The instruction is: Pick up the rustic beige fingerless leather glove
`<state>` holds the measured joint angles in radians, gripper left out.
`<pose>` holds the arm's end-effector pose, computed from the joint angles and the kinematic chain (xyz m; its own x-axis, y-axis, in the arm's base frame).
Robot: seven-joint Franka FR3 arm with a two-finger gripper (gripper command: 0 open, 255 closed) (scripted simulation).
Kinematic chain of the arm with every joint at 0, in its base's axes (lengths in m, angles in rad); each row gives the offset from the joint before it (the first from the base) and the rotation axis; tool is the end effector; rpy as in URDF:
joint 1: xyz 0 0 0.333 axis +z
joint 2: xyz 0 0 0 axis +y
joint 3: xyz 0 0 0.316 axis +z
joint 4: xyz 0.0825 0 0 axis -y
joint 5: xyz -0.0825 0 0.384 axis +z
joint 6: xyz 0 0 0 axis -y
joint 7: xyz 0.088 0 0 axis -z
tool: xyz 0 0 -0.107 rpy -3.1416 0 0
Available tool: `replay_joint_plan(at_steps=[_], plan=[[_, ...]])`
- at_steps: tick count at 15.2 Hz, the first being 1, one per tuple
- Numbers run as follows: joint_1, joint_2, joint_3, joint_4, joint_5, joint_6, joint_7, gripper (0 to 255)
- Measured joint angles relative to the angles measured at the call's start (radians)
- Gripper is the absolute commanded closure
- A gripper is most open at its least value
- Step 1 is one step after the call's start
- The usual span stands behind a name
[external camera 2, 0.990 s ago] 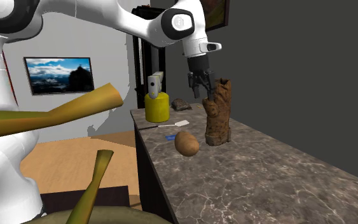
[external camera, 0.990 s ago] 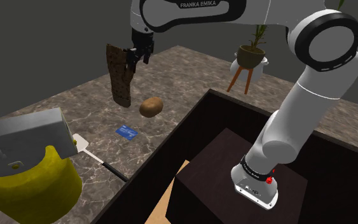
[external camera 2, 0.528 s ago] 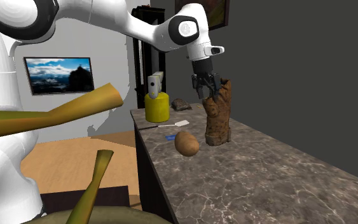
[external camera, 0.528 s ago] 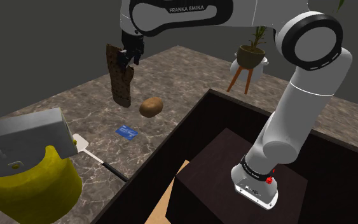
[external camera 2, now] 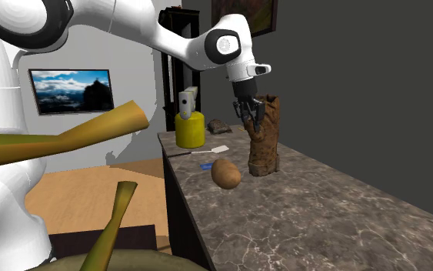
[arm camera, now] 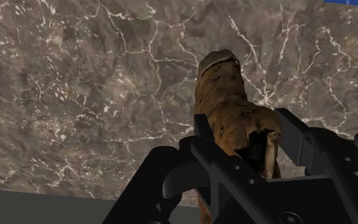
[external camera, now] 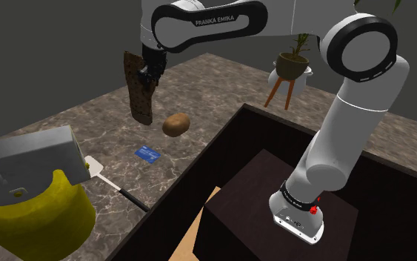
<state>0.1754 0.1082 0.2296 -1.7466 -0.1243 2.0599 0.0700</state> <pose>0.5704 0.2313 0.5249 0.9054 0.3688 0.2104 0.3600 -0.9295 0.0802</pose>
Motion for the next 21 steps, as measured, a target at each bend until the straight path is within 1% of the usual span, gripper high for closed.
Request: replay_joint_plan(at_steps=[7, 9, 14, 21], plan=[[0.0, 0.0, 0.0, 0.0, 0.0, 0.0, 0.0, 255], [0.0, -0.001, 0.0, 0.011, 0.001, -0.014, -0.002, 255], [0.001, -0.004, 0.002, 0.07, 0.005, -0.076, -0.007, 255], [0.004, 0.008, 0.003, 0.182, 0.006, -0.176, -0.015, 255]])
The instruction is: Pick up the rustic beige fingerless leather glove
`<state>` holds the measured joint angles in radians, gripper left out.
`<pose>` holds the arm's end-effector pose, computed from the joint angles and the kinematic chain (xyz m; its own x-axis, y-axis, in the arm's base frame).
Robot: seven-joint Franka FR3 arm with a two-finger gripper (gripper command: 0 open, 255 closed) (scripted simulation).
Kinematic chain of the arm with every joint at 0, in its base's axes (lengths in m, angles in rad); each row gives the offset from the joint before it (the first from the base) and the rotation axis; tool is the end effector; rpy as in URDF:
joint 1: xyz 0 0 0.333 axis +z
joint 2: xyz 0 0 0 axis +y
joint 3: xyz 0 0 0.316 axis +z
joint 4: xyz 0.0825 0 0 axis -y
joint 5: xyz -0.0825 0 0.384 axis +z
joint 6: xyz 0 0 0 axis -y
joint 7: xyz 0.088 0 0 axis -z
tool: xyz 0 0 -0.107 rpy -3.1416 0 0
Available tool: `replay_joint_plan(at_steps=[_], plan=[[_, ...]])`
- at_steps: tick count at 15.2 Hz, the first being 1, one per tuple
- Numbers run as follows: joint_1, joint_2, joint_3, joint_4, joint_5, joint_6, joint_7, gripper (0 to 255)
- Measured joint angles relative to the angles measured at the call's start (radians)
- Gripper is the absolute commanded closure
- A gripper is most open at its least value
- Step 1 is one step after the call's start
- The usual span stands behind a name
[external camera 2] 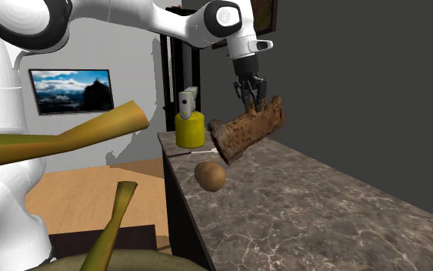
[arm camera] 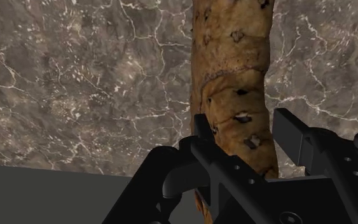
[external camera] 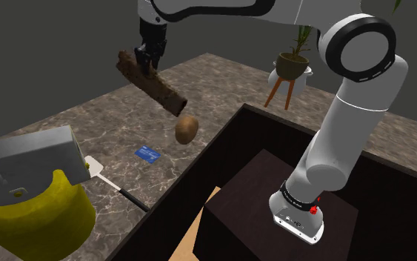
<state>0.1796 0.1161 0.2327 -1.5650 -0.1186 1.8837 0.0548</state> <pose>0.5713 0.2316 0.5920 0.9060 0.3689 0.2077 0.3602 -0.9295 0.0798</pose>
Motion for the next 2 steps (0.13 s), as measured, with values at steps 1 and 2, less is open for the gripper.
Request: replay_joint_plan(at_steps=[1, 2], plan=[[0.0, 0.002, 0.0, 0.017, 0.0, -0.015, -0.001, 255], [0.001, 0.003, 0.0, 0.027, 0.0, -0.023, -0.001, 255]])
